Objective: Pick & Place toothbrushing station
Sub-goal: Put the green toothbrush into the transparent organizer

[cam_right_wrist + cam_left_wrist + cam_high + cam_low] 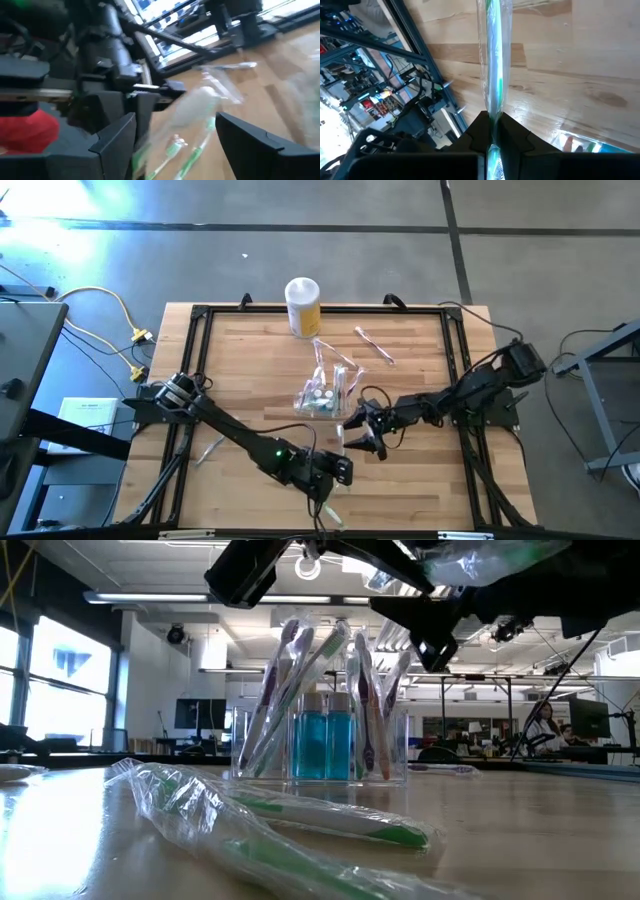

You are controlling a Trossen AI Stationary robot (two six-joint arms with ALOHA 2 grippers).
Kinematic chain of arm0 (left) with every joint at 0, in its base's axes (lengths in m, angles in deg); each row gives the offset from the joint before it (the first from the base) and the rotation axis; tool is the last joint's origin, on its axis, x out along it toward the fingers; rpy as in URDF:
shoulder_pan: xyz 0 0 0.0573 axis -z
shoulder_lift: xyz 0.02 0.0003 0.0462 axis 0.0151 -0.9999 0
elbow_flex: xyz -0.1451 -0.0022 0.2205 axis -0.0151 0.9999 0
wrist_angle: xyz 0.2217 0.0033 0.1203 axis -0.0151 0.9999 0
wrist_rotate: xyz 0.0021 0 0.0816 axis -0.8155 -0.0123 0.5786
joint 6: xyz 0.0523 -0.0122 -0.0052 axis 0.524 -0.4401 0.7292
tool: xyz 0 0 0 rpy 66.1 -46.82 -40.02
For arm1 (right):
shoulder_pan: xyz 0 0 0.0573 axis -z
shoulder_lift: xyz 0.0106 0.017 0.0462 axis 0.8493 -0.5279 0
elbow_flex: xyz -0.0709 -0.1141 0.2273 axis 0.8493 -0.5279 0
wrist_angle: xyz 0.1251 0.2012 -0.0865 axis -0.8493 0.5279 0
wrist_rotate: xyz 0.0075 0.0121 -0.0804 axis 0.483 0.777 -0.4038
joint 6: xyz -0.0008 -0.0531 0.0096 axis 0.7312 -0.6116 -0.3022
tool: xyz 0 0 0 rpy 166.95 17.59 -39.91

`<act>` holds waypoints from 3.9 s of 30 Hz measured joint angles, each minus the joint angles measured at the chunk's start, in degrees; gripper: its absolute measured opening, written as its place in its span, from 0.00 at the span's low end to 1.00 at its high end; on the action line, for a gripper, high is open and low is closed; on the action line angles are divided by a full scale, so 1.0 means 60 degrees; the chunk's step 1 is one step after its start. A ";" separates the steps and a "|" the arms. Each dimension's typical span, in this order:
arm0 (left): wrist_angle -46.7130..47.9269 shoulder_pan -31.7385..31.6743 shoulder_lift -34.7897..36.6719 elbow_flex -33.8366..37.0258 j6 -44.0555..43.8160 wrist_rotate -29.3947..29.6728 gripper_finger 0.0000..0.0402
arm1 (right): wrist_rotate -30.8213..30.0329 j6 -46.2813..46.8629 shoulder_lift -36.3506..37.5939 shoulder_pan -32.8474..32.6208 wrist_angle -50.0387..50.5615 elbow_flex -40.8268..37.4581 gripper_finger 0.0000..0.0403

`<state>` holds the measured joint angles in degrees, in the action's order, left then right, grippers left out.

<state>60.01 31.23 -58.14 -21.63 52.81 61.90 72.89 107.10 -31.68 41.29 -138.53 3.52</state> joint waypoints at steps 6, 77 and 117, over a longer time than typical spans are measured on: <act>0.0260 0.0000 0.0000 0.0000 -0.0471 0.0007 0.04 | 0.0179 -0.0308 -0.0228 0.0002 0.0455 0.0536 0.65; 0.4715 -0.0383 0.4696 0.3666 -1.5161 -0.1898 0.46 | -0.7822 -0.4526 0.6295 -0.3524 0.7208 -0.0865 0.03; -0.6113 -0.0750 0.8382 1.0706 -1.3058 -0.3745 0.46 | -0.1718 -0.4787 0.2065 0.1563 -0.1705 -0.1782 0.03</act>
<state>23.33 26.73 -7.84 42.61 -25.54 39.43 62.59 78.38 -19.29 50.67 -148.76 -7.17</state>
